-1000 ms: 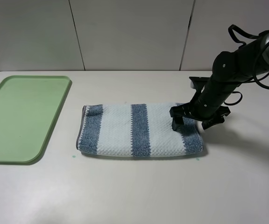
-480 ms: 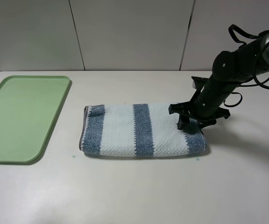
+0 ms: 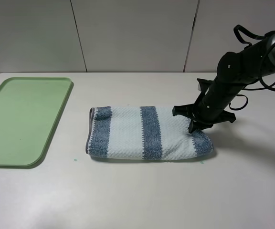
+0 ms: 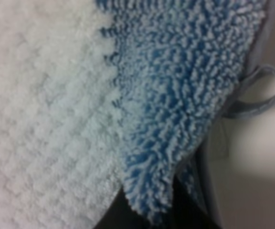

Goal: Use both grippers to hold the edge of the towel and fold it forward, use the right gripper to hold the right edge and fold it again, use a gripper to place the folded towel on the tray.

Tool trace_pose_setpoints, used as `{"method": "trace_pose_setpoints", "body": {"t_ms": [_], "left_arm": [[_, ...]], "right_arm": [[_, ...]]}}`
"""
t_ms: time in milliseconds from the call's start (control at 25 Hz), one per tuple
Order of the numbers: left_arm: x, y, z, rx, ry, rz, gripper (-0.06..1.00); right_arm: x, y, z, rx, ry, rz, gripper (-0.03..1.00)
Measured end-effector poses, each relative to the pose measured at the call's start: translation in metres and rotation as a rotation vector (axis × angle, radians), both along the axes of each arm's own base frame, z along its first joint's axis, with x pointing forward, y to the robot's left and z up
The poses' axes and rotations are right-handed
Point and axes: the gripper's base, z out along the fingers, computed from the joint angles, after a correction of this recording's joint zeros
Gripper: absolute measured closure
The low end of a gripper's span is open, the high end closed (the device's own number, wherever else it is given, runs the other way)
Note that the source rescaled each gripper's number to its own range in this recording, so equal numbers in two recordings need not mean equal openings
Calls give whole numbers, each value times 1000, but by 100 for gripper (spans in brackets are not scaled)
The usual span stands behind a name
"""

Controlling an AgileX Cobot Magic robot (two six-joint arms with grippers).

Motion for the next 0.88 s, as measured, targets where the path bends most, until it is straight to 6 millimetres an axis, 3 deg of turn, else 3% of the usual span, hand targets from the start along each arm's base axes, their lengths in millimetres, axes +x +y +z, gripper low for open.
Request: {"method": "trace_pose_setpoints", "body": {"t_ms": [480,880], "left_arm": [[0,0,0,0,-1,0,-6],[0,0,0,0,-1,0,-6]], "right_arm": [[-4,-3,2,-51,25,91,95],[-7,-24,36,-91,13,104,95]]}}
